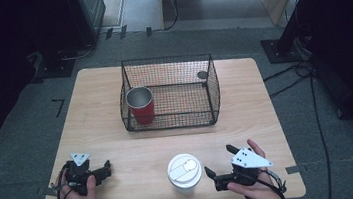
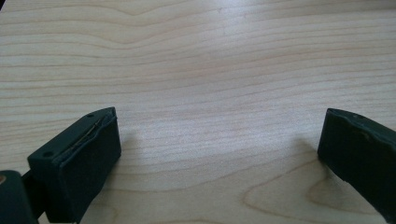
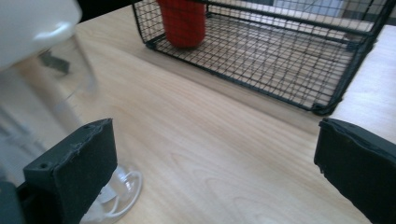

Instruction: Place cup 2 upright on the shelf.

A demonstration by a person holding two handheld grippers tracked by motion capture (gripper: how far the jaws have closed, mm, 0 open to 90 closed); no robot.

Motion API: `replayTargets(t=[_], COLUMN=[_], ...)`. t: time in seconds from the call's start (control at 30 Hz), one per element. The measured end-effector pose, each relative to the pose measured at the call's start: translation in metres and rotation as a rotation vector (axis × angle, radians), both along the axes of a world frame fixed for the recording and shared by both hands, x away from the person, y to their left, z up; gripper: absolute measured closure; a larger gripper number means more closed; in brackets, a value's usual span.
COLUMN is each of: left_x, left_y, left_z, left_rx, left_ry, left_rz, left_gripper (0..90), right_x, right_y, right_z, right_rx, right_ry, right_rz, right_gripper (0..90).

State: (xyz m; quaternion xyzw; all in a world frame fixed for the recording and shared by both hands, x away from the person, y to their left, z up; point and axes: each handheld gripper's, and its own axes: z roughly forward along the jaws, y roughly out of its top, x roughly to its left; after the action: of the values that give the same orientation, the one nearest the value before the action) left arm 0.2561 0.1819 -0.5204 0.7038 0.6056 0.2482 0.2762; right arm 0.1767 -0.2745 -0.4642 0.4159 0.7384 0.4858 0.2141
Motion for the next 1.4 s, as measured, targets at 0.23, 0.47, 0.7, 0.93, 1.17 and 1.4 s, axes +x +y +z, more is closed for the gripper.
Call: replayTargets(t=[0.23, 0.47, 0.7, 0.93, 1.17, 1.4], left_x=[0.000, -0.001, -0.001, -0.001, -0.001, -0.001], left_y=[0.000, -0.001, -0.001, -0.001, -0.001, -0.001], left_z=[0.000, 0.000, 0.000, 0.000, 0.000, 0.000], left_rx=[0.000, -0.002, -0.004, -0.004, -0.005, -0.005], left_ry=[0.000, -0.001, -0.002, -0.002, -0.003, -0.003], left_rz=[0.000, -0.003, -0.003, -0.003, -0.003, -0.002], left_gripper=[0.1, 0.1, 0.1, 0.1, 0.1, 0.1], right_x=[-0.012, -0.023, -0.029, -0.030, -0.027, -0.024], right_y=[0.005, 0.009, 0.017, 0.029, 0.042, 0.059], right_z=[-0.006, -0.010, -0.007, -0.003, -0.001, 0.001], right_rx=[0.011, 0.028, 0.055, 0.064, 0.075, 0.081], right_ry=[0.002, 0.000, -0.022, -0.033, -0.045, -0.051], right_rz=[0.032, 0.073, 0.128, 0.170, 0.197, 0.215], right_gripper=[0.0, 0.0, 0.0, 0.0, 0.0, 0.0])
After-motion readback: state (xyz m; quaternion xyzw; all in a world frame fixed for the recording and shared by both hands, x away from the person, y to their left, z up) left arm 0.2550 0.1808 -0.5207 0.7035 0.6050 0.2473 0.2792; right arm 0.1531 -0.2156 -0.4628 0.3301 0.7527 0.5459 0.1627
